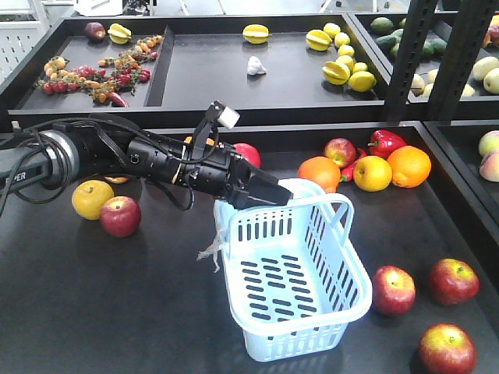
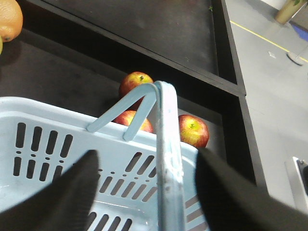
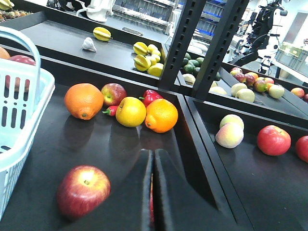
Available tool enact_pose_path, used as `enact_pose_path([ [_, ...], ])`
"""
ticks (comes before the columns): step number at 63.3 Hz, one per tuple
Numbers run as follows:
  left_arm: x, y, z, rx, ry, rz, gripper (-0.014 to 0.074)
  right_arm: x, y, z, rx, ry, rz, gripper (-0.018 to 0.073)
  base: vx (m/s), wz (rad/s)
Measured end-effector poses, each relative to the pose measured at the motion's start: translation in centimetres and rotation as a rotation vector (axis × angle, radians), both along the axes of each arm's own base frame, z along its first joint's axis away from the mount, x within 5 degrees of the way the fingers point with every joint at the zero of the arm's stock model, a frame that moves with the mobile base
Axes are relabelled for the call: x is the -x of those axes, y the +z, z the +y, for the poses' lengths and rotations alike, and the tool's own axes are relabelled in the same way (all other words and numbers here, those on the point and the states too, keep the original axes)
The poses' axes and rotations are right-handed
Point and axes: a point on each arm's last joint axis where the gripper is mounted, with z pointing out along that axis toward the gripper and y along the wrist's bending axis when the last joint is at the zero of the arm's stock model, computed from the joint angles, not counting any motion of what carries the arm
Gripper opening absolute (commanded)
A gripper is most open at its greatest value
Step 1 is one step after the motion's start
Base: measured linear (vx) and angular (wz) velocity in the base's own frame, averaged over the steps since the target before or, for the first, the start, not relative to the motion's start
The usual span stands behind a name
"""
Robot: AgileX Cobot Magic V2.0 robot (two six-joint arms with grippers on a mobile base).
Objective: Pick three apples into basket with both arms
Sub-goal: 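Lower the light-blue basket onto the table with the left gripper, then open the left gripper and withdraw it from the basket handle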
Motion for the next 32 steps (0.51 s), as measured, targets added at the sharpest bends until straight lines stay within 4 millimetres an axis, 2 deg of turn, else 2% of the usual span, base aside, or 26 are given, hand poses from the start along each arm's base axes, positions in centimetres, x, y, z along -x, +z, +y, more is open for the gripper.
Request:
enact_pose_path([
  [6, 0.1, 0.0, 0.0, 0.006, 0.003, 0.037, 0.0631, 0.0, 0.0, 0.0, 0.000, 0.000, 0.000, -0.0003, 0.00, 0.00],
  [17, 0.4, 0.5, 0.0, 0.017, -0.006, 0.065, 0.0603, 0.0, 0.0, 0.0, 0.000, 0.000, 0.000, -0.0003, 0.00, 0.00],
  [23, 0.9, 1.7, 0.1, 0.033, -0.022, 0.064, 0.0568, 0.0, 0.0, 0.0, 0.000, 0.000, 0.000, -0.0003, 0.00, 0.00],
  [32, 2.1, 4.8, 0.8, 0.075, -0.060, 0.070, 0.0475, 0.0, 0.0, 0.0, 0.000, 0.000, 0.000, -0.0003, 0.00, 0.00],
])
